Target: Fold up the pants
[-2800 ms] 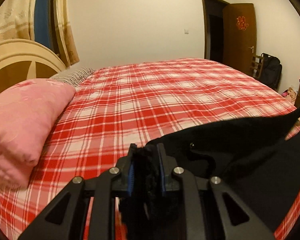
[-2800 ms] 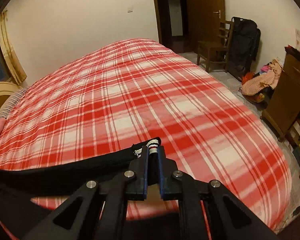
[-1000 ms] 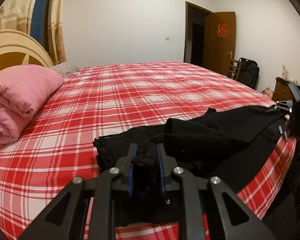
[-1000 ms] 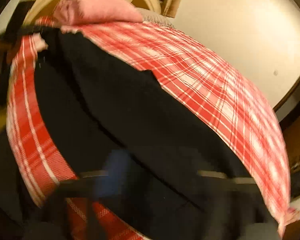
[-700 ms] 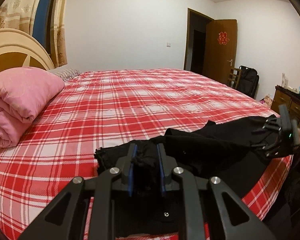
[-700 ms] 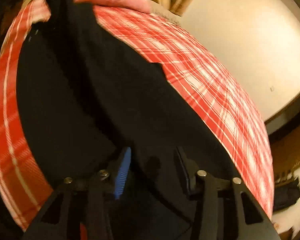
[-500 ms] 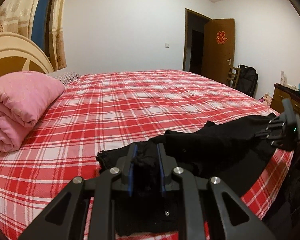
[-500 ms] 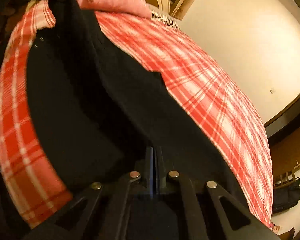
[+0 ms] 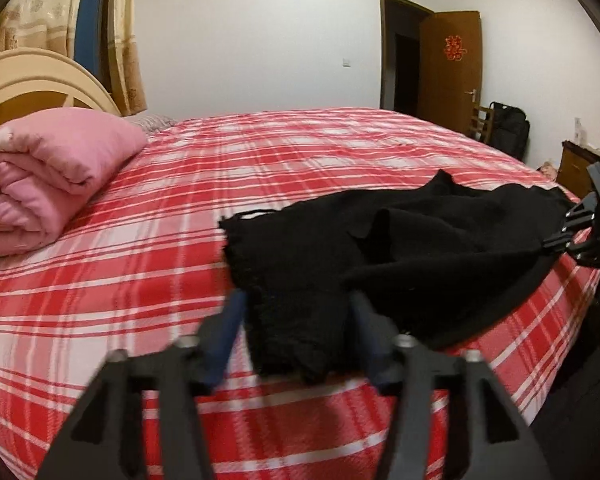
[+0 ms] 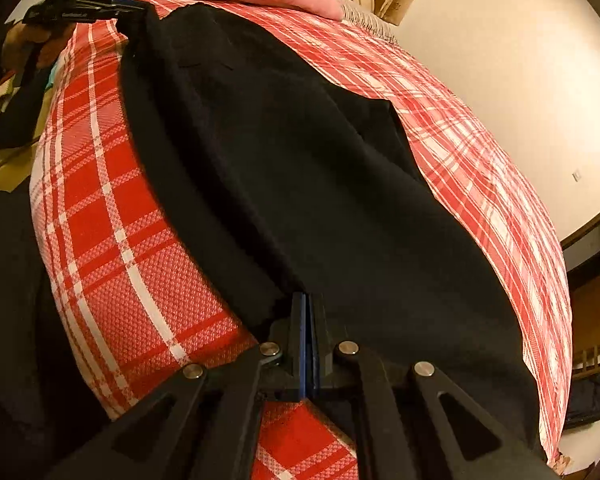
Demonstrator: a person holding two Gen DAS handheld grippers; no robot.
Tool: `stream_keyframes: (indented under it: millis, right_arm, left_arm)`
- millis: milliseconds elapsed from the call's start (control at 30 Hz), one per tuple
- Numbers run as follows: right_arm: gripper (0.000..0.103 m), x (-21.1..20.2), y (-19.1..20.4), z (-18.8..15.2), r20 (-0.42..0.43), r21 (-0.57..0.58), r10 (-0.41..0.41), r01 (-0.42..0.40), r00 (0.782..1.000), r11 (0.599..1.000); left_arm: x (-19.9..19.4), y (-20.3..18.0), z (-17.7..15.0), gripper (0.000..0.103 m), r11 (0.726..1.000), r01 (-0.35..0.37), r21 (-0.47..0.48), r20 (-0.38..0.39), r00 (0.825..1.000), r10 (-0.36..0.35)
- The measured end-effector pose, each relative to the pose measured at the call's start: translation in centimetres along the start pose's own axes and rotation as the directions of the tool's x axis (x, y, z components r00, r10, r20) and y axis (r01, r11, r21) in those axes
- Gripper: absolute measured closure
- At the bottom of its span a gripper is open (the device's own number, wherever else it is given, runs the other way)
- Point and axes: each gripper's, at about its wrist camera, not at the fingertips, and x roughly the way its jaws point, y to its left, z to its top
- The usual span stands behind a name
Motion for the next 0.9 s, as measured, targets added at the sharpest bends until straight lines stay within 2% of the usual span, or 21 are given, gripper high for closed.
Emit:
stream_keyframes:
  millis: [67, 133, 200, 300, 400, 500, 533, 567, 600, 633, 667, 733, 767, 800, 900]
  right_arm:
    - [0.101, 0.1, 0.0, 0.2, -0.010, -0.006, 0.003, -0.003, 1.000, 1.000]
    - [0.101, 0.2, 0.3, 0.5, -0.019, -0.010, -0.002, 0.002, 1.000, 1.000]
    - [0.101, 0.3, 0.5, 0.7, -0.025, -0.014, -0.009, 0.009, 1.000, 1.000]
    - [0.100, 1.2, -0.4, 1.0, -0.027, -0.009, -0.009, 0.008, 1.000, 1.000]
    - [0.100, 1.1, -0.4, 1.3, -0.044, -0.019, -0.002, 0.001, 0.999, 1.000]
    - [0.095, -0.7, -1.8, 1.6, -0.048, 0.004, 0.103, -0.103, 0.994, 0.995]
    - [0.092, -1.6, -2.7, 1.6, -0.026, 0.024, 0.128, -0.127, 0.991, 0.992]
    - [0.080, -2.4, -3.5, 1.8, -0.005, 0.044, 0.148, -0.148, 0.989, 0.988]
    - [0.069, -2.9, -4.4, 1.9, 0.018, 0.065, 0.164, -0.165, 0.986, 0.984]
    - [0.047, -3.4, -5.9, 2.6, 0.053, 0.109, 0.180, -0.185, 0.982, 0.977]
    - [0.038, -3.4, -7.0, 3.2, 0.076, 0.147, 0.187, -0.196, 0.979, 0.969]
    - [0.038, -2.4, -8.9, 4.9, 0.116, 0.228, 0.228, -0.249, 0.967, 0.941]
    - [0.039, -1.3, -10.0, 6.0, 0.133, 0.289, 0.254, -0.283, 0.958, 0.915]
    - [0.038, 0.2, -11.2, 7.3, 0.145, 0.351, 0.276, -0.310, 0.950, 0.883]
    - [0.040, 3.6, -12.6, 10.1, 0.170, 0.441, 0.294, -0.340, 0.940, 0.831]
  left_arm:
    - [-0.6, 0.0, -0.2, 0.023, 0.999, -0.023, 0.049, -0.017, 1.000, 0.024]
    - [-1.1, -0.2, -0.5, 0.020, 0.991, -0.043, 0.127, -0.047, 0.998, 0.050]
    - [-1.5, -0.5, -1.2, 0.015, 0.974, -0.100, 0.205, -0.069, 0.991, 0.116]
    - [-1.4, 0.0, -2.2, 0.015, 0.943, -0.184, 0.278, -0.104, 0.970, 0.219]
    - [-1.6, 1.5, -2.6, 0.015, 0.950, -0.213, 0.227, -0.118, 0.963, 0.244]
    - [-2.5, 3.3, -2.5, 0.015, 0.948, -0.272, 0.164, -0.114, 0.950, 0.292]
    - [-3.0, 4.2, -2.3, 0.016, 0.940, -0.318, 0.122, -0.108, 0.937, 0.331]
    - [-3.7, 4.7, -1.8, 0.016, 0.937, -0.342, 0.066, -0.085, 0.934, 0.347]
    - [-4.6, 4.9, -1.3, 0.015, 0.942, -0.335, 0.011, -0.040, 0.941, 0.335]
    - [-5.1, 4.7, -0.9, 0.014, 0.946, -0.323, -0.030, -0.007, 0.946, 0.323]
    - [-5.3, 4.4, -0.4, 0.010, 0.949, -0.309, -0.059, 0.014, 0.951, 0.310]
    - [-5.0, 2.7, 0.9, 0.009, 0.969, -0.227, -0.096, 0.069, 0.970, 0.234]
    - [-4.3, 1.5, 1.4, 0.009, 0.977, -0.187, -0.101, 0.079, 0.978, 0.195]
    - [-3.1, 0.3, 1.9, 0.009, 0.983, -0.152, -0.101, 0.068, 0.985, 0.159]
    - [0.6, -3.4, 2.5, 0.009, 0.996, -0.056, -0.064, 0.024, 0.998, 0.058]
